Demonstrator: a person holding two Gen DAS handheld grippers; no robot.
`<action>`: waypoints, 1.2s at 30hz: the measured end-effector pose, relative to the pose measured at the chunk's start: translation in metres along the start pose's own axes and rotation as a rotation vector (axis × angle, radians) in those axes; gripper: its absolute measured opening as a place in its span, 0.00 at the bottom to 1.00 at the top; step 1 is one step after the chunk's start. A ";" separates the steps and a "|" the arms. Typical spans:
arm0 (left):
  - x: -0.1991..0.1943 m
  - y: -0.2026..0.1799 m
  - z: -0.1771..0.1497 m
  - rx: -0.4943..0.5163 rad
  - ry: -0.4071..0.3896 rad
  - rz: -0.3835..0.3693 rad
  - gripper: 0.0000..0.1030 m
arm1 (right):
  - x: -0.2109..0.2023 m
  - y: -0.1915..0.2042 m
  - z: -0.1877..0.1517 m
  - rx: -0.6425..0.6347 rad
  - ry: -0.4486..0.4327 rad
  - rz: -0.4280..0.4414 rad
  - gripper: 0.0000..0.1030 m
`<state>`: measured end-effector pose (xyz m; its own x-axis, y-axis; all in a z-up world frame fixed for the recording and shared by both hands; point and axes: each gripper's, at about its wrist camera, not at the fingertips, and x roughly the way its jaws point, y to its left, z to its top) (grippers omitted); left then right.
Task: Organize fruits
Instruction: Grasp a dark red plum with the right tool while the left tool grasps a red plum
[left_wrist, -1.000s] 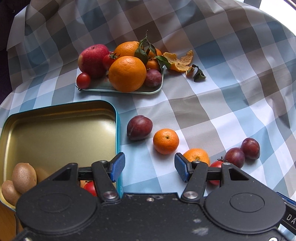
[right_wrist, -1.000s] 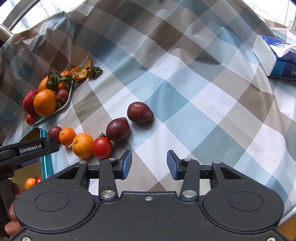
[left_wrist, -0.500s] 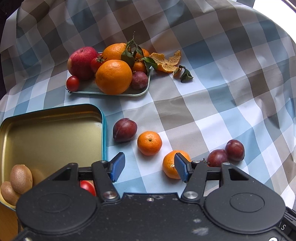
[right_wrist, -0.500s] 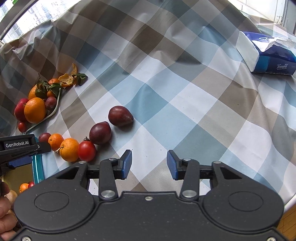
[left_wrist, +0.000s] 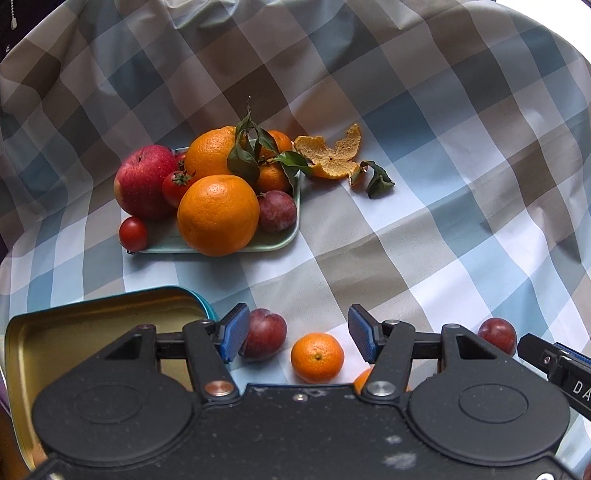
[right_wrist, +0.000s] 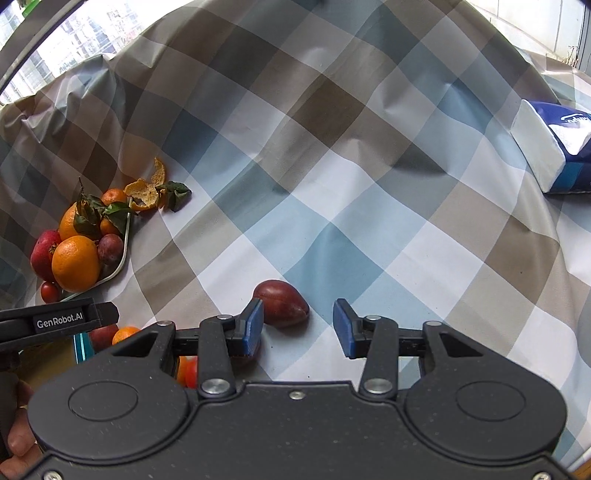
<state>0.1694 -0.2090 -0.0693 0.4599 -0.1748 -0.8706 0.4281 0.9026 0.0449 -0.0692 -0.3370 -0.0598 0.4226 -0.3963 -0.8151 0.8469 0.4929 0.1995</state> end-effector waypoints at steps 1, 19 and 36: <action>0.002 0.004 0.002 -0.006 0.000 -0.002 0.59 | 0.003 0.001 0.003 0.000 0.004 0.002 0.50; 0.017 0.041 0.014 -0.108 0.012 -0.087 0.59 | 0.045 0.017 0.004 -0.010 0.056 -0.013 0.52; 0.055 0.018 -0.004 -0.118 0.087 0.024 0.59 | 0.025 0.007 -0.006 0.001 0.020 -0.033 0.50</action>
<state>0.1986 -0.2010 -0.1182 0.3973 -0.1225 -0.9095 0.3210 0.9470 0.0127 -0.0546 -0.3390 -0.0824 0.3880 -0.3964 -0.8321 0.8606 0.4790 0.1731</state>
